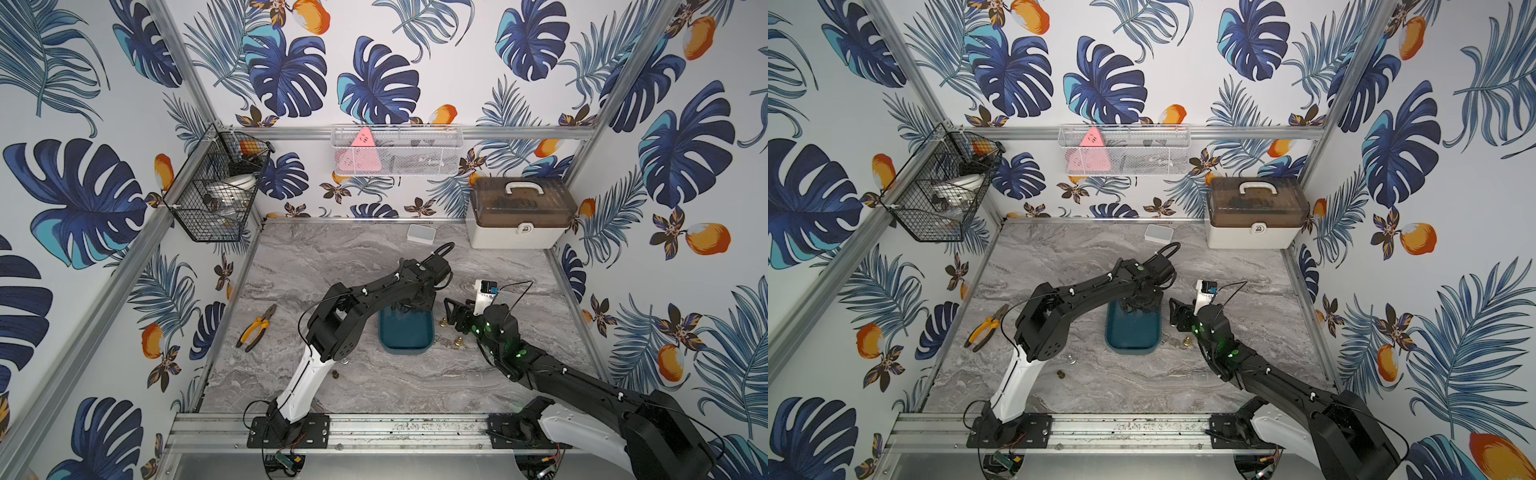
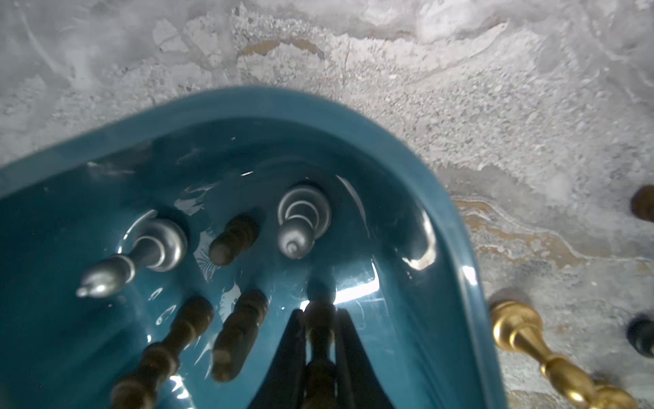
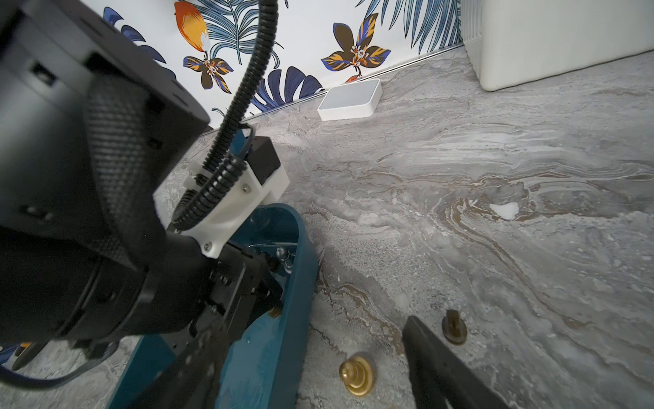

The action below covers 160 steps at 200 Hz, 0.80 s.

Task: Put the chess pieces into the storage box
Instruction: Place the chess piece in the storage box.

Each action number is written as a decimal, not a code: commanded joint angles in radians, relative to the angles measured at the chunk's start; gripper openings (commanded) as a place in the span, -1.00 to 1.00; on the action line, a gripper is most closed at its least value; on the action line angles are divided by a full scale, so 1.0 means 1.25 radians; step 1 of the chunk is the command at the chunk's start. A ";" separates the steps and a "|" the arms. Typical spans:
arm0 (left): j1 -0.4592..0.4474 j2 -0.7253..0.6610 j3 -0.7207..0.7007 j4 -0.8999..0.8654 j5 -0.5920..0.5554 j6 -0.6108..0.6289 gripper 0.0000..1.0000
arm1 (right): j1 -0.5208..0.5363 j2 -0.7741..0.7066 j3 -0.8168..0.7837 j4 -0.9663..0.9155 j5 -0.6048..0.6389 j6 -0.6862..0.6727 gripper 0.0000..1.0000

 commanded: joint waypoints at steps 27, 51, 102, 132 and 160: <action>0.009 0.011 0.013 0.011 -0.009 0.014 -0.75 | -0.001 0.006 0.005 0.017 -0.011 0.001 0.60; 0.011 0.020 0.025 0.003 -0.017 0.018 -0.74 | 0.000 0.005 0.004 0.021 -0.014 0.000 0.60; 0.010 0.027 0.021 0.015 -0.008 0.018 -0.72 | 0.000 0.007 0.006 0.021 -0.018 0.000 0.60; 0.011 0.029 0.022 0.006 -0.010 0.018 -0.68 | -0.001 0.007 0.007 0.017 -0.015 0.000 0.60; 0.011 0.022 0.014 0.010 -0.009 0.018 -0.66 | -0.002 0.007 0.007 0.016 -0.017 0.001 0.61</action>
